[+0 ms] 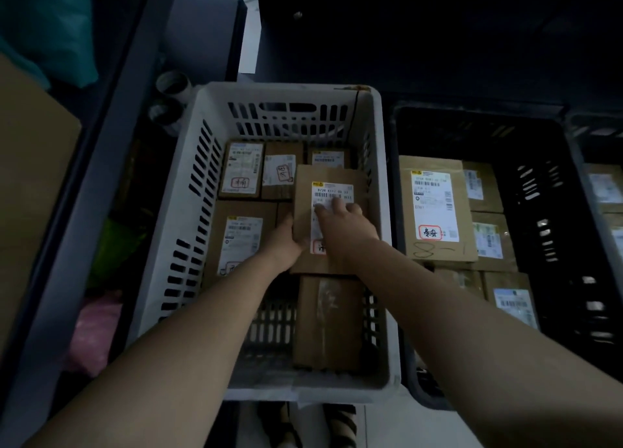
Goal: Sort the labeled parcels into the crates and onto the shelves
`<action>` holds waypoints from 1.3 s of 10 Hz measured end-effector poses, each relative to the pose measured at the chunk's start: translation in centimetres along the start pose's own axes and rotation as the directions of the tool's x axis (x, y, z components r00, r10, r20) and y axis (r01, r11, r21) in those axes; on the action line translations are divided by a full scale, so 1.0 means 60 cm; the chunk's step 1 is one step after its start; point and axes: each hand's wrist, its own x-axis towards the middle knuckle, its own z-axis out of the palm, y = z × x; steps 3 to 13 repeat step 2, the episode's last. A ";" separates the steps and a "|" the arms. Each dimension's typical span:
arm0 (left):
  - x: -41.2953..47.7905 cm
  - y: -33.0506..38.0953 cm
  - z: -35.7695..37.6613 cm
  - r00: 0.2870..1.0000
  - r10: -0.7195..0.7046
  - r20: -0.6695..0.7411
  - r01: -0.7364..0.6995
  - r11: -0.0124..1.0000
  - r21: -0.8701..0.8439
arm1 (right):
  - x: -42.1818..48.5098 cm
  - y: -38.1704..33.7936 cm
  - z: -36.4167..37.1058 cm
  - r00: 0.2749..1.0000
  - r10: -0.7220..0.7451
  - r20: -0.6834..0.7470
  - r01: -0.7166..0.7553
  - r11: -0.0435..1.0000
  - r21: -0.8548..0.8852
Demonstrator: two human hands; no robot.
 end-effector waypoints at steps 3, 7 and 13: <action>-0.024 0.011 -0.016 0.991 0.043 -0.130 -0.004 0.958 0.288 | -0.026 0.014 -0.017 0.994 -0.015 -0.105 0.012 1.000 -0.029; -0.024 0.011 -0.016 0.991 0.043 -0.130 -0.004 0.958 0.288 | -0.026 0.014 -0.017 0.994 -0.015 -0.105 0.012 1.000 -0.029; -0.024 0.011 -0.016 0.991 0.043 -0.130 -0.004 0.958 0.288 | -0.026 0.014 -0.017 0.994 -0.015 -0.105 0.012 1.000 -0.029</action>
